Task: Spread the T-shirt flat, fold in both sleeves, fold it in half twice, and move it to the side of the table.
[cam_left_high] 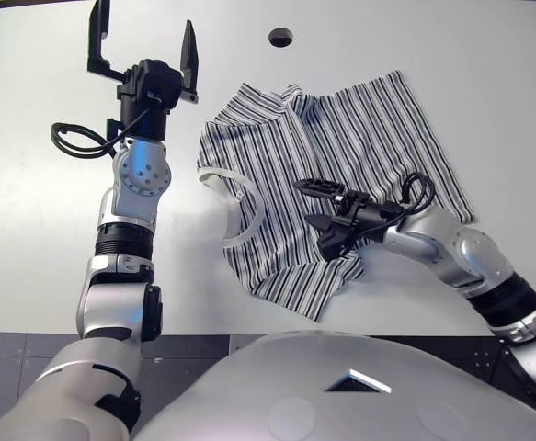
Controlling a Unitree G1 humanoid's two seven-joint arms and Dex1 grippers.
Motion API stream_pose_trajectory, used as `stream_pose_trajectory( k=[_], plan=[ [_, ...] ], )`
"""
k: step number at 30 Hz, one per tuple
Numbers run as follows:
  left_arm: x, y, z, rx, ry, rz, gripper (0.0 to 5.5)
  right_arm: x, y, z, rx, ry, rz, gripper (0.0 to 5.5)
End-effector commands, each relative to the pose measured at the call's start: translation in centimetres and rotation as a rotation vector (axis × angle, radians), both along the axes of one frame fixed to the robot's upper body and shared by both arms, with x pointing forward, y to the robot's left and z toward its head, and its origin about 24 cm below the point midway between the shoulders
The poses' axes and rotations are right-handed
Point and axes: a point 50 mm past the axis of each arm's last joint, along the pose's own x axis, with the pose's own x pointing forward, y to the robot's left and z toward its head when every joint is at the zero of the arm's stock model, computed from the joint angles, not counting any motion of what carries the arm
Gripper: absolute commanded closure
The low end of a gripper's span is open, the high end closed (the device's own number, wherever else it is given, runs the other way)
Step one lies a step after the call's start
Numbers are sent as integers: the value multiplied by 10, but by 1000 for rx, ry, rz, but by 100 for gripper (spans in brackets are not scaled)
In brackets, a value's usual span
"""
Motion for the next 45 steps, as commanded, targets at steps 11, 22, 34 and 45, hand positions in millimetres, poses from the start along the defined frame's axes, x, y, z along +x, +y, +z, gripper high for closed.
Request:
stream_pose_trajectory(
  k=[11,22,34,45],
  plan=[
    [-8,-1,-17,-31,45,21,49,81,-110,34,288,-72,-587,134],
    [-13,-21,-28,-36,76,-46,49,104,-121,-71,-56,120,-724,134],
    [-13,-27,-30,-36,81,-47,49,187,-73,-1,-13,-223,-989,134],
    [-7,-21,-29,-69,73,12,49,70,-48,5,645,-121,-469,134]
  ],
)
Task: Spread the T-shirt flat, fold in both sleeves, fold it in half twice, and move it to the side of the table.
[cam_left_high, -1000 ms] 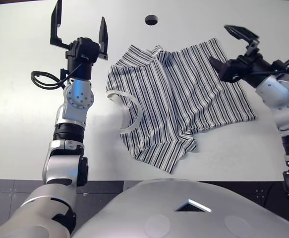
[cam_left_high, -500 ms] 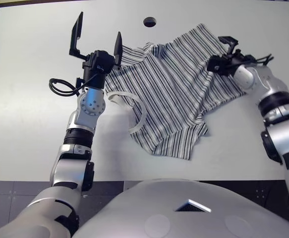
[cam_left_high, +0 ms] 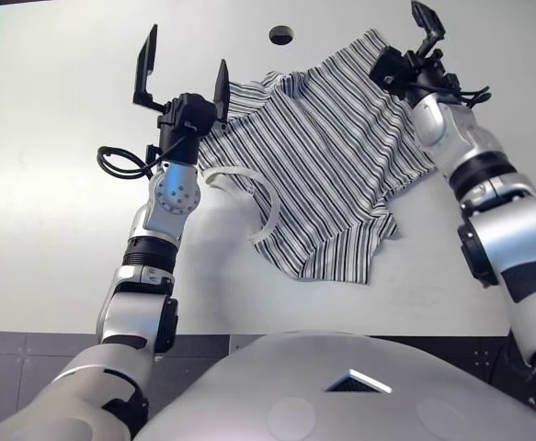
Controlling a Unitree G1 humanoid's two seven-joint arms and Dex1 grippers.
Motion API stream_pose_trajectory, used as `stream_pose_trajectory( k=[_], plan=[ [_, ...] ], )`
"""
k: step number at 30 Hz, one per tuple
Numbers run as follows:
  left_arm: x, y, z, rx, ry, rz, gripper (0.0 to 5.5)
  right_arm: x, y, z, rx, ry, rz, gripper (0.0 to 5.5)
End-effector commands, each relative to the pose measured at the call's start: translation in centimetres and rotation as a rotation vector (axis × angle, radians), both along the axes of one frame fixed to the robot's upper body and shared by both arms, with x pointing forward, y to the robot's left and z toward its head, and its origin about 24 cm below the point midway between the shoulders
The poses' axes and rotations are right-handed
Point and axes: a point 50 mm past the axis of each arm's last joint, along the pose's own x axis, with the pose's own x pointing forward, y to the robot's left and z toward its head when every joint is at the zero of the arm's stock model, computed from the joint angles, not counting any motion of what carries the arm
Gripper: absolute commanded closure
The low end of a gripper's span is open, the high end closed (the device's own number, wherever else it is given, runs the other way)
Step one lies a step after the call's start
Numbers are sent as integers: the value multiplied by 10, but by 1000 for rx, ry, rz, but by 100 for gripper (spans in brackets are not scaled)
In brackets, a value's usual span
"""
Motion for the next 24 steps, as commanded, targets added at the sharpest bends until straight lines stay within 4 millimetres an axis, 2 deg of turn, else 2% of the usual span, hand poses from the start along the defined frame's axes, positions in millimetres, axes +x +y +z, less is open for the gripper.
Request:
stream_pose_trajectory(
  k=[1,3,4,6,8,10,13,15,20,24],
  plan=[
    [6,6,6,-2,-16,36,49,-111,39,-2,43,67,452,134],
    [8,9,8,-2,-19,42,49,-147,67,-4,12,136,627,134],
    [9,10,9,0,-19,46,49,-157,78,-2,-19,142,689,134],
    [10,13,11,1,-20,53,49,-163,90,1,-89,138,748,134],
    [10,16,11,2,-22,59,49,-161,94,-3,-175,151,765,134],
    [10,16,12,1,-22,59,49,-159,94,-4,-229,168,757,134],
    [9,17,11,-3,-21,64,49,-159,92,5,-256,175,750,134],
    [8,18,10,-8,-20,68,49,-165,91,3,-302,210,781,134],
    [7,16,10,-13,-20,66,49,-170,86,-15,-413,302,807,134],
    [9,13,12,5,-17,42,49,-185,67,-38,-565,435,860,134]
  ],
)
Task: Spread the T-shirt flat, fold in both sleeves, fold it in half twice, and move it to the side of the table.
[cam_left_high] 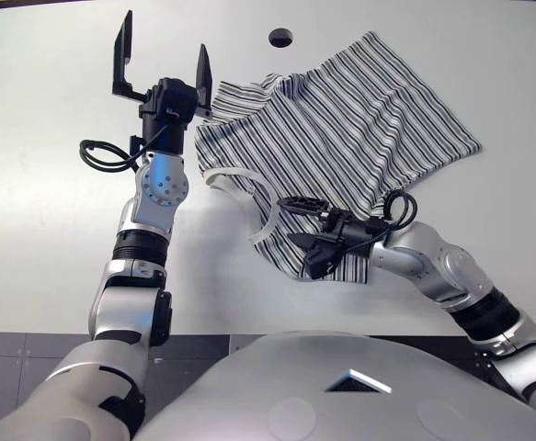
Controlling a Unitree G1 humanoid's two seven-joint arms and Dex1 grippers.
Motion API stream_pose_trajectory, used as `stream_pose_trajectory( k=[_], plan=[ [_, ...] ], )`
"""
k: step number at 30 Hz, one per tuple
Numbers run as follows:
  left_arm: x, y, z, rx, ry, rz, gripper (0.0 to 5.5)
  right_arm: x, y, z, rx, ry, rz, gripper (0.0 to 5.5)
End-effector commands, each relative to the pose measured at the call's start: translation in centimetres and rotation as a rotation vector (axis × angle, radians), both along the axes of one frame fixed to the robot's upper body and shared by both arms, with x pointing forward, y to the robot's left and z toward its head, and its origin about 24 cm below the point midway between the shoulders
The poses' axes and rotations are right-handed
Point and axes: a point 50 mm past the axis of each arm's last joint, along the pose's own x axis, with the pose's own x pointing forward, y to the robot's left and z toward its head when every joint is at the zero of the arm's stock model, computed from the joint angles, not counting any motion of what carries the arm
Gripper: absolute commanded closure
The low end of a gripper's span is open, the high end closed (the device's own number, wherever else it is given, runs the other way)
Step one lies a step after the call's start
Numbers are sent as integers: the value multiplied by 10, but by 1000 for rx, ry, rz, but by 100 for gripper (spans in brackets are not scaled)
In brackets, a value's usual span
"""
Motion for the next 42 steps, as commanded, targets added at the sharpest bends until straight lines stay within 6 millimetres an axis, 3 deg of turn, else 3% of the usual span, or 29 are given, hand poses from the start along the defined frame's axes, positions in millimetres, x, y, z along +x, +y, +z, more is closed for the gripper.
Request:
stream_pose_trajectory(
  k=[1,4,8,14,16,19,22,24,27,31,34,37,42],
  plan=[
    [2,-2,3,9,-1,-13,49,-16,-25,-23,-210,84,68,134],
    [4,-4,6,31,-8,-33,49,-20,-58,-24,-303,133,45,134],
    [6,-1,10,83,-8,-46,49,-28,-122,2,-414,188,-21,134],
    [13,3,22,187,-6,-86,49,-38,-154,49,-492,163,-71,134],
    [17,-2,23,235,10,-127,49,-40,-150,63,-483,139,-59,134],
    [27,-21,25,289,20,-206,49,-31,-129,79,-306,55,-45,134],
    [39,-73,25,400,39,-403,49,-9,-101,110,112,-70,-107,134],
    [42,-99,22,459,55,-498,49,-1,-93,121,287,-85,-134,134],
    [42,-144,11,578,122,-638,49,7,-86,118,419,-65,-170,134],
    [34,-182,-10,742,217,-723,49,17,-81,108,483,-53,-223,134],
    [35,-192,-18,843,258,-687,49,24,-79,105,515,-61,-257,134],
    [37,-189,-29,968,283,-602,49,27,-74,99,538,-48,-263,134],
    [39,-155,-54,1123,400,-480,49,26,-71,89,536,-19,-261,134]
  ],
)
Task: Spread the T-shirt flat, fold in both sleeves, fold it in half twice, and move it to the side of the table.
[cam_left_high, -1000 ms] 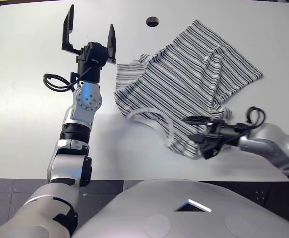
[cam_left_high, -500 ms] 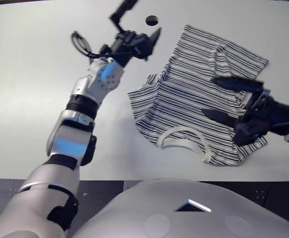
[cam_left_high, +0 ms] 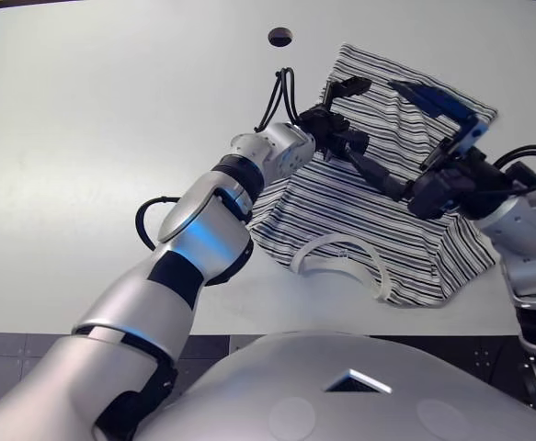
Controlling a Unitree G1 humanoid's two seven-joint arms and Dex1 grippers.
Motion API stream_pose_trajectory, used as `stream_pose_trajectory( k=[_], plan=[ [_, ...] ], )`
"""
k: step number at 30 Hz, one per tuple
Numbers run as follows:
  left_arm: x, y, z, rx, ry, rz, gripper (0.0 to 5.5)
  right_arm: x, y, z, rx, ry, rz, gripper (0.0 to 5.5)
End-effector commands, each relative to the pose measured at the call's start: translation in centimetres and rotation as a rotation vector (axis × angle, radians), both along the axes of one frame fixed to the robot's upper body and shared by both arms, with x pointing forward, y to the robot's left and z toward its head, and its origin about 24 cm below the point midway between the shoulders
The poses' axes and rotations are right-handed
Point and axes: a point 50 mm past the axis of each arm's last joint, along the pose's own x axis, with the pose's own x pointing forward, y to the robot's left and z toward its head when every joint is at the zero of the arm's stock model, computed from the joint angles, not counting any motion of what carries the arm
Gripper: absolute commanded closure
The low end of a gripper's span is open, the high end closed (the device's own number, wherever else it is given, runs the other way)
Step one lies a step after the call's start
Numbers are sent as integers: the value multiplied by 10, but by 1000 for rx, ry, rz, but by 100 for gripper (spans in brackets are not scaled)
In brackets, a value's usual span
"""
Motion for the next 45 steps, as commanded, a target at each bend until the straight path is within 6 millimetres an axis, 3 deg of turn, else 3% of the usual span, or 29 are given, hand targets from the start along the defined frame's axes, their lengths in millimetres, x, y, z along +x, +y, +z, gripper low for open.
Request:
stream_pose_trajectory(
  k=[1,5,9,14,18,22,26,29,36,40,45],
  plan=[
    [1,44,-25,169,51,110,49,0,0,-4,-18,5,4,134],
    [-4,92,-41,179,136,230,49,1,-4,-7,-33,15,-16,134],
    [-20,126,-58,128,203,298,49,5,-6,-10,-36,26,-47,134],
    [-40,145,-72,-1,250,356,49,2,-6,-18,-72,51,-57,134],
    [-43,142,-70,-136,216,395,49,-1,5,-34,-161,77,-2,134],
    [-45,159,-59,-258,137,478,49,-19,5,-58,-393,132,120,134],
    [-57,166,-21,-465,36,474,49,-47,-29,-88,-650,275,204,134],
    [-67,165,10,-582,-14,459,49,-53,-46,-96,-722,308,197,134],
    [-76,176,45,-672,-33,468,49,-97,-27,-93,-673,388,417,134],
    [-74,194,60,-719,-82,515,49,-94,-28,-86,-672,376,399,134],
    [-88,227,61,-689,-89,599,49,-69,-29,-68,-622,253,286,134]
  ],
)
